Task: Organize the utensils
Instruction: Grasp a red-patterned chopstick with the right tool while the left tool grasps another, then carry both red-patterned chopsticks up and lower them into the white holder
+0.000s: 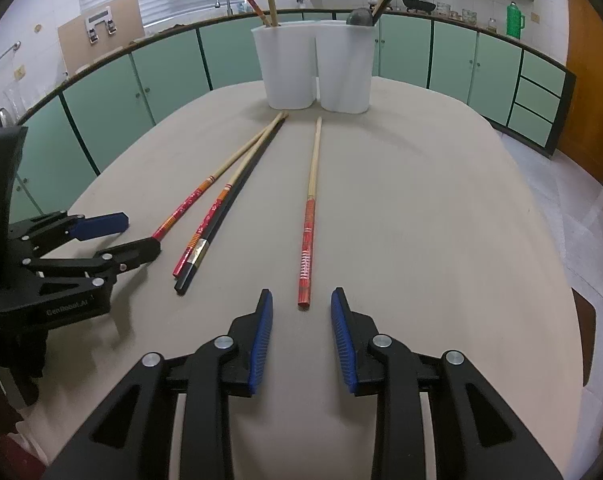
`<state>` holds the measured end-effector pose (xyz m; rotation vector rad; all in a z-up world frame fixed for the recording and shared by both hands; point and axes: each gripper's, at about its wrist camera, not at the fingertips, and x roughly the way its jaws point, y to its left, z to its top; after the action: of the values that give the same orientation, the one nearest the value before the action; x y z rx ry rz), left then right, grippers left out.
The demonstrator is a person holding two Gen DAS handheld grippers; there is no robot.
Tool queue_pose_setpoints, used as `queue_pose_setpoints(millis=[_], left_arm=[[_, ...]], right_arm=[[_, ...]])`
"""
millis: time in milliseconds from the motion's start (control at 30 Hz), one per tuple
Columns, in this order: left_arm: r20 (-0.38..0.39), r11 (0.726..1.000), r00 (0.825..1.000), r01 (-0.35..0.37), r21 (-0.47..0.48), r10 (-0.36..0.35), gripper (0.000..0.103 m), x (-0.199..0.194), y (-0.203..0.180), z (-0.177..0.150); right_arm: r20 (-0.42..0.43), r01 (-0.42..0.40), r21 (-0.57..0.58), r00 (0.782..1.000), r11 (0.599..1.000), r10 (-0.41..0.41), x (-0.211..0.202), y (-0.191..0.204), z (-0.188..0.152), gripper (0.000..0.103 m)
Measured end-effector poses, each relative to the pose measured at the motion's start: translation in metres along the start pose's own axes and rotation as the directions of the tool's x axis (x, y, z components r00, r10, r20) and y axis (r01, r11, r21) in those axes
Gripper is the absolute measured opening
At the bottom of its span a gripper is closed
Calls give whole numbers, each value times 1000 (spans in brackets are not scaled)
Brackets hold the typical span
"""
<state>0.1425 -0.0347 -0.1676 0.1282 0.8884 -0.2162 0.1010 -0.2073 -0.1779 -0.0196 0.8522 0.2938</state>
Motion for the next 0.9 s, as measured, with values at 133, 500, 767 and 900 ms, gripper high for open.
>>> queue_pose_setpoints(millis=[133,500,767,900], left_arm=[[0,1000,1000,9,-9,-9,54,2,-1,2],[7,999,999,38,4,-38,6,5,-11,5],[45,999,998,51,-10,-50,5,-18,-2,11],[103,999,994,42,6,-43,5,-45,4,23]], right_arm=[[-2,0,6,1000,1000,0,3,0,3,30],[-6,46,-38,999,998,-47,7,12,6,6],[46,13,-14,999,1000,-12,-18,6,20,6],[87,6,-27,996,1000,-3,-40,3,35,6]])
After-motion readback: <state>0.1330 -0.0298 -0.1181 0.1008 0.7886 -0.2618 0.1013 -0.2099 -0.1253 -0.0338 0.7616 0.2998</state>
